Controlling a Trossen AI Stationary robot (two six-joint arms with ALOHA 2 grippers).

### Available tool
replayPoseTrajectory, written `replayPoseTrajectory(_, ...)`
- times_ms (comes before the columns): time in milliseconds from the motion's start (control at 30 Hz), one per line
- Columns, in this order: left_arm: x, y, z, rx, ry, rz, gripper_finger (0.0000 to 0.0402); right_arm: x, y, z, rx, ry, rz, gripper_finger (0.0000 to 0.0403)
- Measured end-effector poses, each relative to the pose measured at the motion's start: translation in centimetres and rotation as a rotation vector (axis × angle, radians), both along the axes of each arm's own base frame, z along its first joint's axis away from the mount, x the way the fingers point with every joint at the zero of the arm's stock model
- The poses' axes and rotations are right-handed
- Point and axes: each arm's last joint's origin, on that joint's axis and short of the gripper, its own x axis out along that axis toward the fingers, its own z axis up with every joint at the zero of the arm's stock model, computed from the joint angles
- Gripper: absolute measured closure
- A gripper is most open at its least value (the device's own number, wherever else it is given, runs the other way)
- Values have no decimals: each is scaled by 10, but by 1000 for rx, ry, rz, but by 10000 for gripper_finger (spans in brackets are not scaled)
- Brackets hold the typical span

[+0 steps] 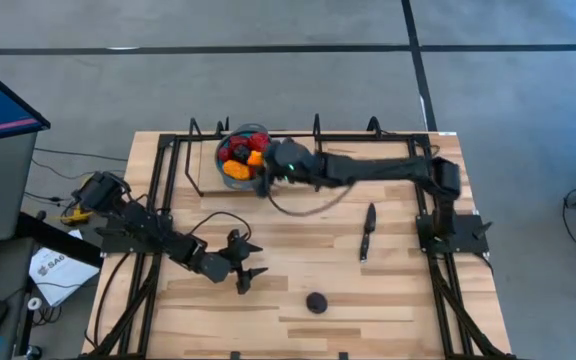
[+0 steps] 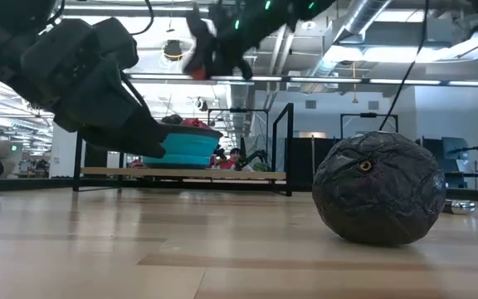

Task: Pick & Place Fruit
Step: Put the orange into the blue strainer bowl on the shelf, then put the plum into the blue strainer bowl on the shelf

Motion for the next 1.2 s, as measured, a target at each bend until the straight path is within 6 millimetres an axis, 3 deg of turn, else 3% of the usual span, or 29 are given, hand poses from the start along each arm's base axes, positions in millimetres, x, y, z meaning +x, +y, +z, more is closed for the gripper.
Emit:
replayPoseTrajectory(200, -2, 1, -1, -15, -6, 7, 106, 10, -45, -30, 71, 113, -118, 253)
replayPoseTrajectory(367, -1, 1, 0, -18, -17, 4, 106, 10, -59, -48, 125, 141, -174, 237)
replayPoseTrajectory(467, -1, 1, 0, -20, -19, 4, 106, 8, -65, -47, 129, 147, -188, 227)
replayPoseTrajectory(867, 0, 0, 1, -26, -30, 5, 106, 7, -67, -47, 113, 158, -183, 161)
replayPoseTrajectory(1033, 0, 0, 2, -34, -39, 6, 106, 8, -65, -46, 59, 178, -155, 159)
replayPoseTrajectory(1200, -1, -3, 2, -51, -49, -1, 106, 7, -42, -22, -65, 160, -97, 175)
